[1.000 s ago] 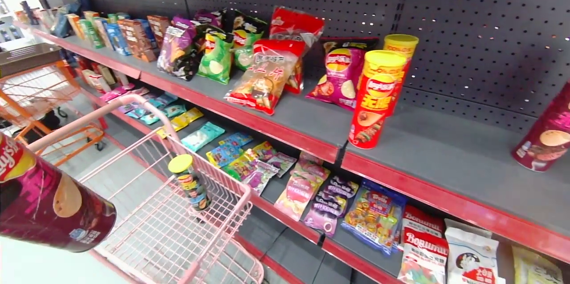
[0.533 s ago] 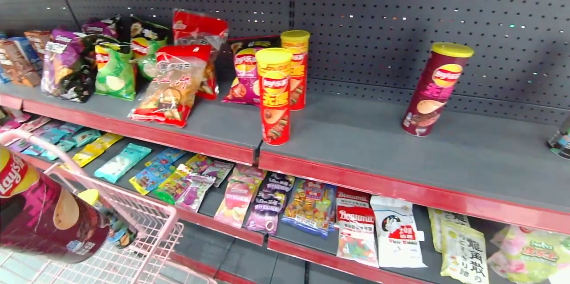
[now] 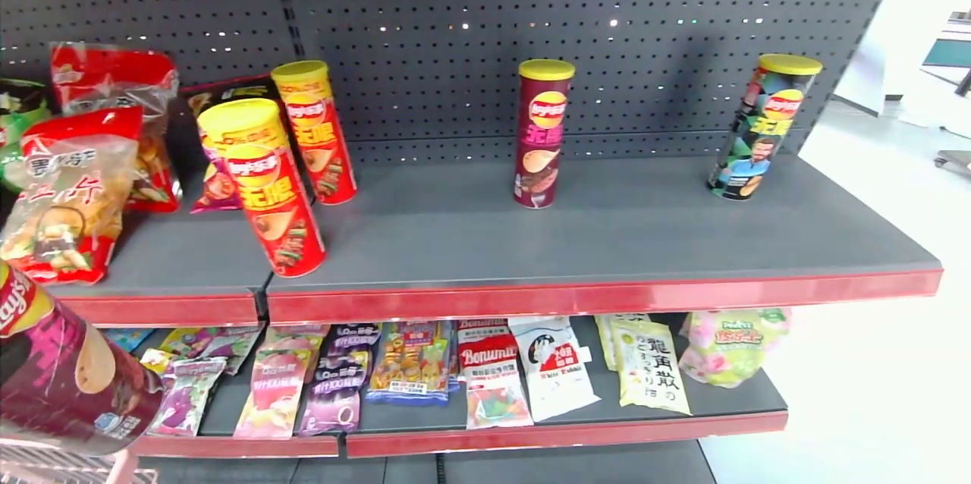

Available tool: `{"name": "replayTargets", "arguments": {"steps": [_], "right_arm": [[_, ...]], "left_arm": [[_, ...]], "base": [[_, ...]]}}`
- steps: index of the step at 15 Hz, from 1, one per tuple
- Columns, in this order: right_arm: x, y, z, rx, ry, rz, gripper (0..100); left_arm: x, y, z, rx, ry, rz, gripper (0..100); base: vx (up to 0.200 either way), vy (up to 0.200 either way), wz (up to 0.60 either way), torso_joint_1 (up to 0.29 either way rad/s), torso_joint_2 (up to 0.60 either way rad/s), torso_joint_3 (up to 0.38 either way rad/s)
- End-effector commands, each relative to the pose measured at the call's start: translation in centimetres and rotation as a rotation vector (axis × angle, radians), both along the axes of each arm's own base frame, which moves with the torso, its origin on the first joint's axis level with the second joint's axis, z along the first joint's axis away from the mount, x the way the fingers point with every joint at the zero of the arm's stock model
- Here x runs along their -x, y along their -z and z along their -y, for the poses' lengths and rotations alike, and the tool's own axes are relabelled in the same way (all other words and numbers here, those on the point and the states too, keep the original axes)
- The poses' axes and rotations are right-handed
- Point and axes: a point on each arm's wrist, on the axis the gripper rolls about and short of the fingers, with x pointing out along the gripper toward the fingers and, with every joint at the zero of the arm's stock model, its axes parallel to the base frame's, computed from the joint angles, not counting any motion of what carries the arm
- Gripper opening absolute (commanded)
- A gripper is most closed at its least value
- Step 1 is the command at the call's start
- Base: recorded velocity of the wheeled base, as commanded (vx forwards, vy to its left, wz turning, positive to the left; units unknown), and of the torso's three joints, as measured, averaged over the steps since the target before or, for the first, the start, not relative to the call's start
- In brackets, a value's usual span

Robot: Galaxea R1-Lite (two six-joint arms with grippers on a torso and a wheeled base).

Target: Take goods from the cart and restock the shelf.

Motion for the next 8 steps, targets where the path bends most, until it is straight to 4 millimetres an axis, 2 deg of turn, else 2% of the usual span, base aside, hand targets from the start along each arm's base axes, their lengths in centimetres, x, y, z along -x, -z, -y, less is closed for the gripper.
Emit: {"name": "replayTargets", "arguments": {"steps": [1, 4, 8], "right_arm": [[-0.01, -0.01, 0.0, -0.001, -0.001, -0.001, 100], [-0.01, -0.01, 0.0, 0.001, -0.003, -0.001, 100], [-0.01, -0.01, -0.02, 0.001, -0.011, -0.001, 100]], "left_arm": [[-0.31, -0.3, 0.05, -0.007, -0.01, -0.003, 0], [-0.46, -0.33, -0.03, -0.061, -0.038, 0.001, 0], [-0.19, -0.17, -0.08, -0.059, -0.032, 0.007, 0]], "base": [[0.0, 0.0, 0.0, 0.0, 0.0, 0.0], [0.0, 0.0, 0.0, 0.0, 0.0, 0.0], [0.2, 0.0, 0.0, -0.008, 0.0, 0.001]]}}
